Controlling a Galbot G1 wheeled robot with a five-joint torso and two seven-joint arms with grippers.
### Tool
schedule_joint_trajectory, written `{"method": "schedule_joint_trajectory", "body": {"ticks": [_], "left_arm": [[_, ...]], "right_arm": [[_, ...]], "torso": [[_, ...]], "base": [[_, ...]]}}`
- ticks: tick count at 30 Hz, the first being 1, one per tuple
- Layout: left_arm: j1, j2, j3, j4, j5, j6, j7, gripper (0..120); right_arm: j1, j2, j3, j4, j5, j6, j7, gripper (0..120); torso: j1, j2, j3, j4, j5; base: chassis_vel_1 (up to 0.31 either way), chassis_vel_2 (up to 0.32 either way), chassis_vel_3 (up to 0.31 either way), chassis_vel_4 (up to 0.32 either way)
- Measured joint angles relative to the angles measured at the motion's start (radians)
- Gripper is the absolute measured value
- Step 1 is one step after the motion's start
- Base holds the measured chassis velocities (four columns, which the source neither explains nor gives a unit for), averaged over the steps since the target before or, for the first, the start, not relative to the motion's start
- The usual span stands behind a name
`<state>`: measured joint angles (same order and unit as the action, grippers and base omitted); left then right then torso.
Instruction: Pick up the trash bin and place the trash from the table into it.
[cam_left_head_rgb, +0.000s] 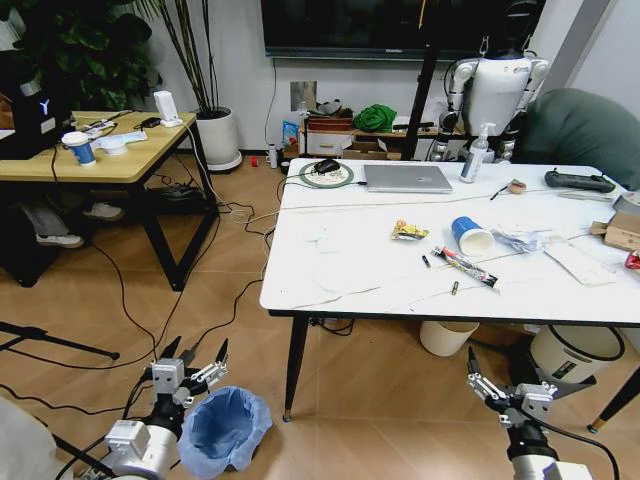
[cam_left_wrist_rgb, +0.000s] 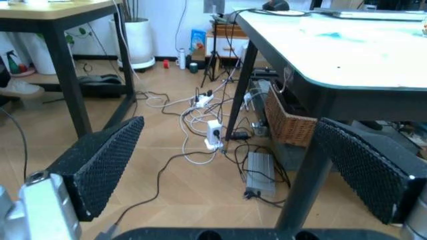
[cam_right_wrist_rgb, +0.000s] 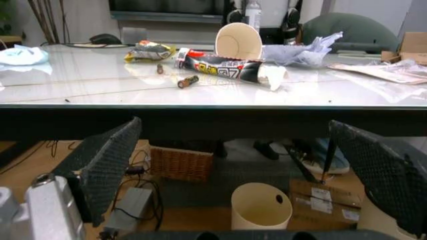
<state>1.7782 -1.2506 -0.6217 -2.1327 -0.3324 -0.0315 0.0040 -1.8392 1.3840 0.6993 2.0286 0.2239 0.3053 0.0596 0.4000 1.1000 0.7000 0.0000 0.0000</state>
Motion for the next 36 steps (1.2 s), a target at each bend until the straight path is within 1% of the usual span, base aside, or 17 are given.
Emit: {"method": "schedule_joint_trajectory", "body": {"ticks": [5,11,17,19,23,24,28,30,31,32,36], "left_arm": [[0.005,-0.003,0.007,0.006,0.007,0.002,0.008,100],[0.001,-0.005,0.012,0.008,0.007,0.006,0.010,100],[0.000,-0.002,0.010,0.009,0.006,0.008,0.015,100],[0.000,-0.002,0.010,0.010,0.006,0.008,0.015,100],[0.000,-0.005,0.010,0.013,0.006,0.008,0.016,100],[0.001,-0.007,0.010,0.013,0.006,0.008,0.017,100],[0.001,-0.008,0.008,0.013,0.006,0.008,0.018,100],[0.001,-0.008,0.007,0.014,0.005,0.008,0.018,100],[0.000,-0.008,0.006,0.016,0.003,0.008,0.019,100],[0.000,-0.008,0.006,0.016,0.003,0.008,0.019,100],[0.000,-0.010,0.006,0.021,0.002,0.008,0.020,100]], "right_arm": [[-0.002,0.000,0.004,0.006,0.003,0.000,0.001,100],[-0.002,0.002,0.005,0.007,0.005,0.000,0.001,100],[0.001,0.005,0.006,0.006,0.005,0.003,0.002,100],[0.001,0.005,0.006,0.006,0.005,0.003,0.002,100],[0.004,0.005,0.007,0.005,0.007,0.003,0.002,100],[0.004,0.005,0.009,0.005,0.008,0.003,0.002,100],[0.006,0.006,0.010,0.004,0.009,0.003,0.003,100],[0.007,0.006,0.011,0.003,0.010,0.003,0.003,100],[0.009,0.007,0.011,0.000,0.011,0.003,0.003,100],[0.009,0.007,0.011,0.000,0.011,0.003,0.003,100],[0.009,0.009,0.014,-0.003,0.011,0.004,0.003,100]], "torso": [[-0.001,-0.002,-0.001,0.0000,-0.0001],[-0.010,-0.020,-0.010,0.0000,0.0000],[-0.028,-0.061,-0.033,0.0000,-0.0001],[-0.029,-0.065,-0.035,0.0000,0.0000],[-0.040,-0.088,-0.048,0.0000,0.0000],[-0.044,-0.099,-0.054,0.0000,-0.0001],[-0.051,-0.113,-0.062,0.0000,0.0000],[-0.056,-0.124,-0.068,0.0000,0.0000],[-0.061,-0.136,-0.075,0.0000,-0.0001],[-0.061,-0.136,-0.075,0.0000,-0.0001],[-0.070,-0.158,-0.087,0.0000,0.0000]], "base": [[0.000,0.000,0.000,0.000],[0.000,0.000,0.000,0.000],[0.000,0.000,0.000,0.000],[0.000,0.000,0.000,0.000],[0.000,0.000,0.000,0.000],[0.000,0.000,0.000,0.000],[0.000,0.000,0.000,0.000],[0.000,0.000,0.000,0.000],[0.000,0.000,0.000,0.000],[0.000,0.000,0.000,0.000],[0.000,0.000,0.000,0.000]]}}
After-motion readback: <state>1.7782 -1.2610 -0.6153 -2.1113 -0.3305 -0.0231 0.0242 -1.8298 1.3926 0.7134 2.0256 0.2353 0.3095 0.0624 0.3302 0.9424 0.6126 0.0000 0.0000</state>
